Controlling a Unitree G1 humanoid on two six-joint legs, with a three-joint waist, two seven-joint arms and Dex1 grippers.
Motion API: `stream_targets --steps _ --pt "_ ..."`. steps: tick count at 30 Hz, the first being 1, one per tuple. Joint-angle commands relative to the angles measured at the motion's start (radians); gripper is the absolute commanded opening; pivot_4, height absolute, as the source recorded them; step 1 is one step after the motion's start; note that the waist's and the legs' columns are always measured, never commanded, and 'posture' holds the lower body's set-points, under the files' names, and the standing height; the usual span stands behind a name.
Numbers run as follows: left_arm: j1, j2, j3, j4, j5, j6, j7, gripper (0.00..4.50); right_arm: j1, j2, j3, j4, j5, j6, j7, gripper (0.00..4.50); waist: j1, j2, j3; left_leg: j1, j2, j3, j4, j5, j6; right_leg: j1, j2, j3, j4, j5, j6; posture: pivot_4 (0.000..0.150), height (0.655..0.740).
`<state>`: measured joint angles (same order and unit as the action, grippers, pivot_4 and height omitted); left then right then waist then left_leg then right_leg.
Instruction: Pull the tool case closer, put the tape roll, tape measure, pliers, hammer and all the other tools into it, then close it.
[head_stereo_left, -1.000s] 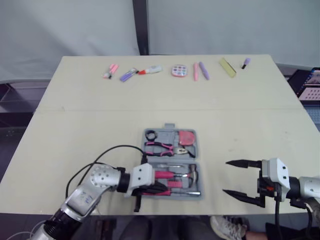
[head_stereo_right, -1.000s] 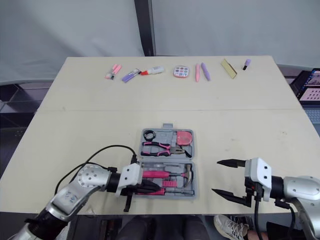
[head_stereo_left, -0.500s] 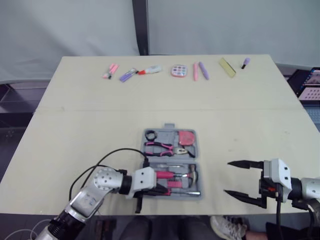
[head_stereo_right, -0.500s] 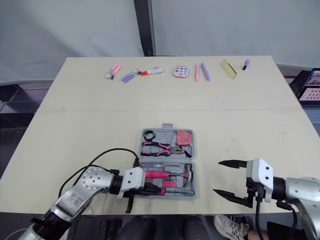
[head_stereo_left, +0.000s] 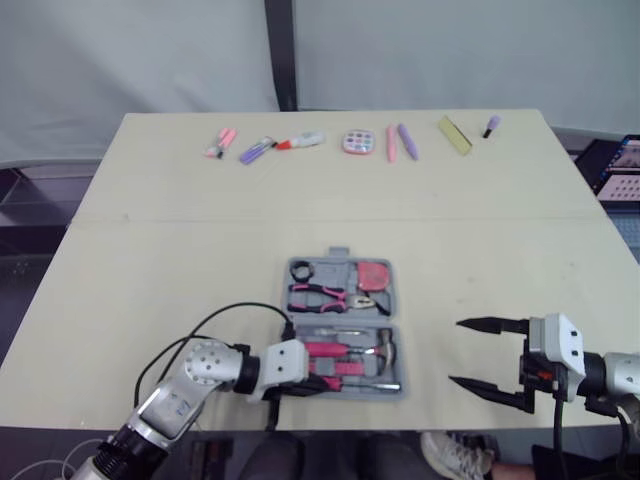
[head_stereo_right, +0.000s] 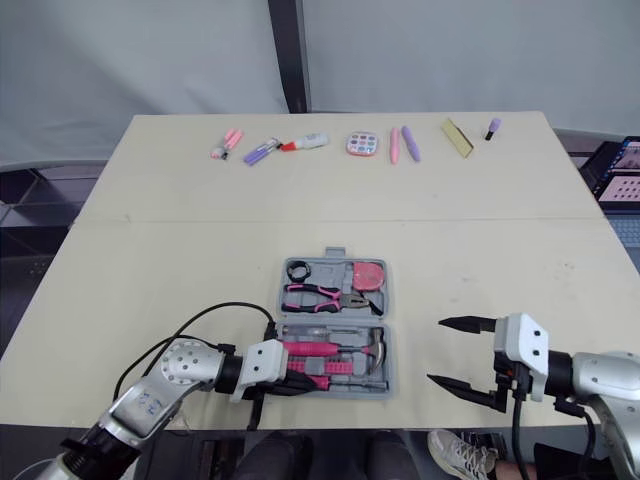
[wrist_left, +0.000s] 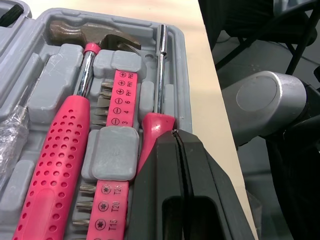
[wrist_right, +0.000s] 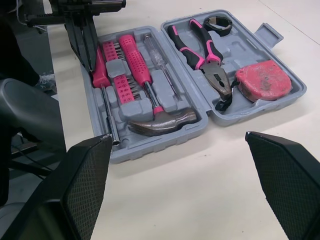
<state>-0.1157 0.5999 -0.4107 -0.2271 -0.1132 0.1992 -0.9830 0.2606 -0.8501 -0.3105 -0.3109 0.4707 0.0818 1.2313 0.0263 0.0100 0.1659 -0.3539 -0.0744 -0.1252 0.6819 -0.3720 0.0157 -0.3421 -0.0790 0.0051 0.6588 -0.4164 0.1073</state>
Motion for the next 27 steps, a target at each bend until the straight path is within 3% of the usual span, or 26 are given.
stream_targets --steps 1,27 --pt "0.002 -0.011 0.004 0.015 0.008 -0.004 0.008 0.04 -0.002 -0.008 -0.018 -0.019 0.009 -0.004 -0.005 4.50 0.000 0.000 0.000 0.000 0.000 0.000 0.000 0.000 0.000 0.000 0.000 0.000 0.000 0.000 0.000 0.150 0.7400" --pt "0.026 -0.019 -0.043 0.107 0.088 -0.058 0.029 0.04 0.008 -0.011 -0.038 -0.034 0.012 0.010 -0.012 4.50 0.000 0.003 -0.005 0.001 0.000 0.000 0.000 0.000 0.000 0.001 0.000 0.000 0.000 0.000 0.000 0.150 0.7400"
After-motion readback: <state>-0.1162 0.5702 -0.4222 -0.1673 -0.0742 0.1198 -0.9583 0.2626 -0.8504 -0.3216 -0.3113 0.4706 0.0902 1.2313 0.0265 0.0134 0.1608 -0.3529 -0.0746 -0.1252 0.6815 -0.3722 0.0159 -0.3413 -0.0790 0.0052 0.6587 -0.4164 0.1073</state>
